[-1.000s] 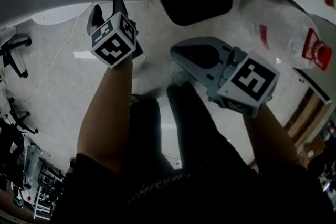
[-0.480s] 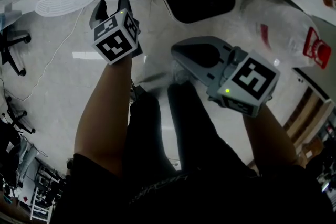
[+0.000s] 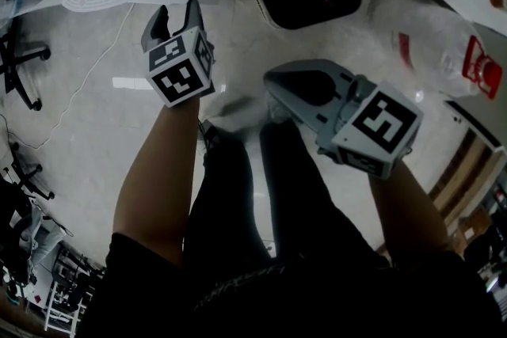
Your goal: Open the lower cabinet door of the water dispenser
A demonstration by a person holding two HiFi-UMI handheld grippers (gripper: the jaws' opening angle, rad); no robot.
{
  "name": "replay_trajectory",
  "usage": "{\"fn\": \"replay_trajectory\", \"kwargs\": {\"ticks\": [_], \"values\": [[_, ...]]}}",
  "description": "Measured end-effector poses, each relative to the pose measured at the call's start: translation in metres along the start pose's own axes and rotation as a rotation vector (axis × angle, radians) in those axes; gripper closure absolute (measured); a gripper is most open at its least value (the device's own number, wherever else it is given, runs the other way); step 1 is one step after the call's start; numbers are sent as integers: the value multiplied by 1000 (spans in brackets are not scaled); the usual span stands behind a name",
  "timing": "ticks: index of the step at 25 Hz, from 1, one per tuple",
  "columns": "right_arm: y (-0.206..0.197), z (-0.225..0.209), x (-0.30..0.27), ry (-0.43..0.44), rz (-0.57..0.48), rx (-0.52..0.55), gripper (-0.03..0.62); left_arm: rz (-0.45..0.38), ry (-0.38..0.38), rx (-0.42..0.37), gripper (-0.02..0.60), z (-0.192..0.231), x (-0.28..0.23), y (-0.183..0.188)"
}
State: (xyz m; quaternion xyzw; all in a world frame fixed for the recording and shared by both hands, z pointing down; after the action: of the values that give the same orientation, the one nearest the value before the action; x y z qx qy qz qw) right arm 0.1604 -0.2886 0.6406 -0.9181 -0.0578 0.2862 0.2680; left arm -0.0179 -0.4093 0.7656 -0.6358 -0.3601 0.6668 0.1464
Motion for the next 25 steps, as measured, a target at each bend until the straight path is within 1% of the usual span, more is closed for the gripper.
{"fn": "replay_trajectory", "kwargs": {"ticks": [3,10,16,20,25], "values": [[-1,5,-3,-5,-2,1,580,8,-6,3,370,2,6,-7],[-2,27,-14,-17,-27,3,580,55,-31,-5,371,13,23,-25],[-6,47,-23,-35,-50,-2,580,91,-76,-48,406,22,38,-40],[-13,63,-33,-45,-67,-5,581,102,-108,-58,413,32,48,-52],[-22,82,-48,-55,-80,-9,581,112,-135,-96,433,45,59,-65]]}}
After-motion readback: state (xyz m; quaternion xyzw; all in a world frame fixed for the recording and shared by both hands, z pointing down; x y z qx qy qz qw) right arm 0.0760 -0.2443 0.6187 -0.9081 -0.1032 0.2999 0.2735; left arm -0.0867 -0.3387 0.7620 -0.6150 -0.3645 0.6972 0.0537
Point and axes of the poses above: the fingertips, and each gripper's own axes: x backward along the fingers, z to its left, y out of its top, the point moved 6 cm from there along x, backward along the fingers, and after that the axes turned 9 degrees about -x, right-handed, at the moved point
